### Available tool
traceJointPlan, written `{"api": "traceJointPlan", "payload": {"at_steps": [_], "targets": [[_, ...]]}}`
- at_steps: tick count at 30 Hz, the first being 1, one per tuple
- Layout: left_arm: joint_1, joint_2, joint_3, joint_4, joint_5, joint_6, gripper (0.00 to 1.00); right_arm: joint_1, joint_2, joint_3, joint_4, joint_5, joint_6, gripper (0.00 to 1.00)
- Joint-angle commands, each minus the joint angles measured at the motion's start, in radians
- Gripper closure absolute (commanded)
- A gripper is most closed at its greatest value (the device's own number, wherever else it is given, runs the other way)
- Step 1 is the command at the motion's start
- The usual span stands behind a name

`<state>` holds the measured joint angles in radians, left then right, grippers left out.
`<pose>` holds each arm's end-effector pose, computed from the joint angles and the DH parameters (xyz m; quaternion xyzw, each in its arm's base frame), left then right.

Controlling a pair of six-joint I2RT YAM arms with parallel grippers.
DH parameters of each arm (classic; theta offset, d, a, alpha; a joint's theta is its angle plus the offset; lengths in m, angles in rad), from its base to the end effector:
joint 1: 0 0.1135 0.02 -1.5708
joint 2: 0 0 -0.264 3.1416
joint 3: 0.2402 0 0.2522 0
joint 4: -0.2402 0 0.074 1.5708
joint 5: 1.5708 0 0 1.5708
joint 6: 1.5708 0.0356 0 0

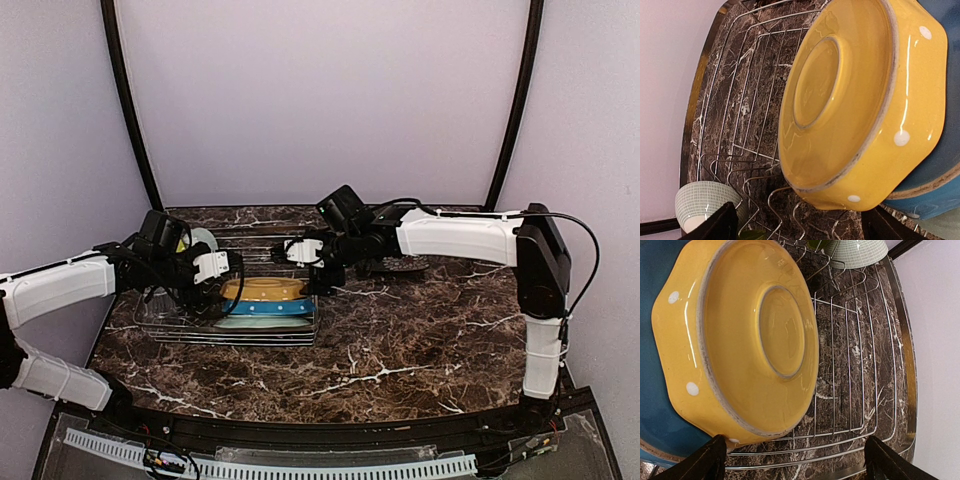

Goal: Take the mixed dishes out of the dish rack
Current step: Grab the plate from the dish rack.

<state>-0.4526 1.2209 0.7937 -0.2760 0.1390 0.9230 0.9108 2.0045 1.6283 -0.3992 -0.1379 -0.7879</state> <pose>0.2322 -0.1184 0.2440 0.5972 0.6809 0.0364 0.4224 0.2775 0.3655 0.2424 -0.7082 0.5874 0.0871 0.3817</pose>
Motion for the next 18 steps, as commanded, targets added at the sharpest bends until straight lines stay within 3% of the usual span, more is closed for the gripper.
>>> {"api": "traceJointPlan", "payload": {"at_steps": [1,18], "targets": [[-0.005,-0.010,-0.011,0.126,0.023,-0.044,0.15,0.005,0.009,-0.031,0.013,-0.026,-0.002,0.07],[-0.005,0.008,0.023,0.240,0.034,-0.160,0.15,0.005,-0.022,-0.064,0.046,-0.058,-0.008,0.08]]}}
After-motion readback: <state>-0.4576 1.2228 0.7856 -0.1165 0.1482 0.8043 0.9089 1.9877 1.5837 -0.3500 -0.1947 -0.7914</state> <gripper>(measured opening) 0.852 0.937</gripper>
